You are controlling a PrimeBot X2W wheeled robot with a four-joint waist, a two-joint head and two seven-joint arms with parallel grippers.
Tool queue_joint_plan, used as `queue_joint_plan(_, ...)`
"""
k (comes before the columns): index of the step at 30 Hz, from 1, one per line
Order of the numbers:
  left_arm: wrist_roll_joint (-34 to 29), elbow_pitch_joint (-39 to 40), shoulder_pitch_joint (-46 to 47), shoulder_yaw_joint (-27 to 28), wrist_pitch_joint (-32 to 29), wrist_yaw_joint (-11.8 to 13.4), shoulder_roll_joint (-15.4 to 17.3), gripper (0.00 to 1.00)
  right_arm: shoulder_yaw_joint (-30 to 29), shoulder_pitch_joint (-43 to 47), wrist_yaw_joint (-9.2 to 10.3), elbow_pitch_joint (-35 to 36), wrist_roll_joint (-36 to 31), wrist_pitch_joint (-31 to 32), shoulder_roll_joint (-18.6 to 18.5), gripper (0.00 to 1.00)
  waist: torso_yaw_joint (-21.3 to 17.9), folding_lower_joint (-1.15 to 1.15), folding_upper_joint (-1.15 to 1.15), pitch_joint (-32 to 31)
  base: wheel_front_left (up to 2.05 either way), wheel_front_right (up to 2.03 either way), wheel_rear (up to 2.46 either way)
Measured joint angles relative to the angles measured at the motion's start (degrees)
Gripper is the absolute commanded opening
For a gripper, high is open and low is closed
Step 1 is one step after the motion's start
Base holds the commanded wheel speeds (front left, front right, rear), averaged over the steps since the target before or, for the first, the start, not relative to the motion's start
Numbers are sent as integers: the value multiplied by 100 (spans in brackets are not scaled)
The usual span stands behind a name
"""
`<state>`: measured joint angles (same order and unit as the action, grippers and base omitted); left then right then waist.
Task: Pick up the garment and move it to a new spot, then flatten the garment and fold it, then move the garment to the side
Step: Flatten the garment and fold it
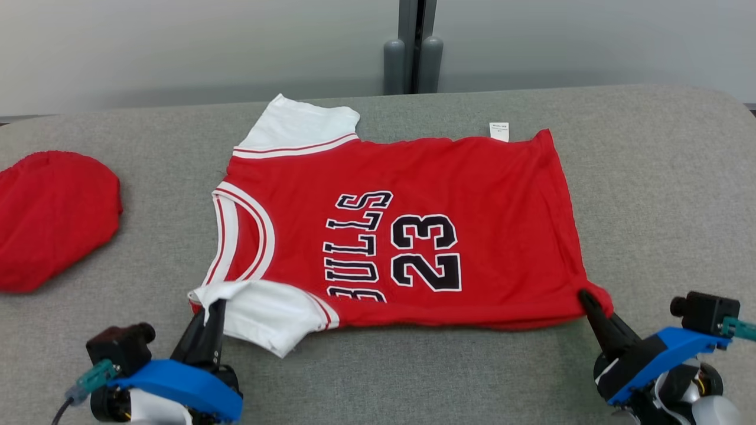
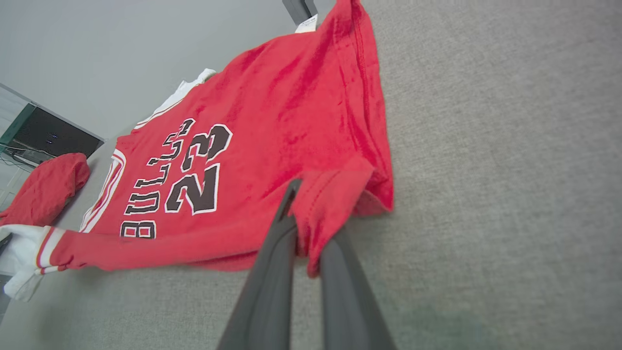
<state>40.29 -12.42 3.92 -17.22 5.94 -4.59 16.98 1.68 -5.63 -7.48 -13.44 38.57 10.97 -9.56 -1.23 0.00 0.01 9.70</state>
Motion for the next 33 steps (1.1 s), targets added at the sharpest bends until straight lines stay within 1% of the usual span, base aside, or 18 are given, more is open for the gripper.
queue_joint_plan(10,57,-615,839,-76,-115,-146,51,0,124,-775,0,-318,-76,60,-19,0,-55,1,0,344,0,0,0)
queue_joint_plan(11,59,-680,917,-93,-126,-152,60,0,137,-854,0,-364,-78,56,-22,4,-60,0,0,376,0,0,0)
queue_joint_plan(12,71,-757,987,-105,-126,-163,65,0,154,-931,0,-411,-82,47,-25,23,-63,1,0,405,0,0,0)
queue_joint_plan(13,108,-826,1055,-109,-124,-176,60,0,176,-1000,0,-454,-104,23,-35,47,-64,1,0,428,0,0,0)
queue_joint_plan(14,123,-902,1116,-115,-121,-196,59,24,191,-1067,0,-502,-120,-5,-41,100,-64,1,1,446,0,0,0)
queue_joint_plan(15,132,-965,1177,-119,-80,-197,62,47,203,-1129,0,-554,-121,-51,-45,100,-63,1,0,459,0,0,0)
queue_joint_plan(16,130,-1015,1237,-126,-32,-201,64,100,232,-1180,0,-602,-156,-79,-75,100,-61,1,0,467,0,0,0)
queue_joint_plan(18,131,-1125,1344,-142,59,-208,58,100,304,-1234,0,-671,-283,-223,-169,100,-52,1,0,473,0,0,0)
queue_joint_plan(21,130,-1259,1428,-154,279,-230,43,100,359,-1264,0,-788,-291,-376,-198,100,-30,1,0,439,0,0,0)
queue_joint_plan(25,157,-1441,1429,-185,474,-250,27,100,416,-1220,0,-873,-327,-573,-327,100,1,0,0,338,0,0,0)
queue_joint_plan(33,119,-1605,995,-218,731,-247,63,100,478,-871,0,-927,-510,-828,-670,100,12,-1,0,150,0,0,0)
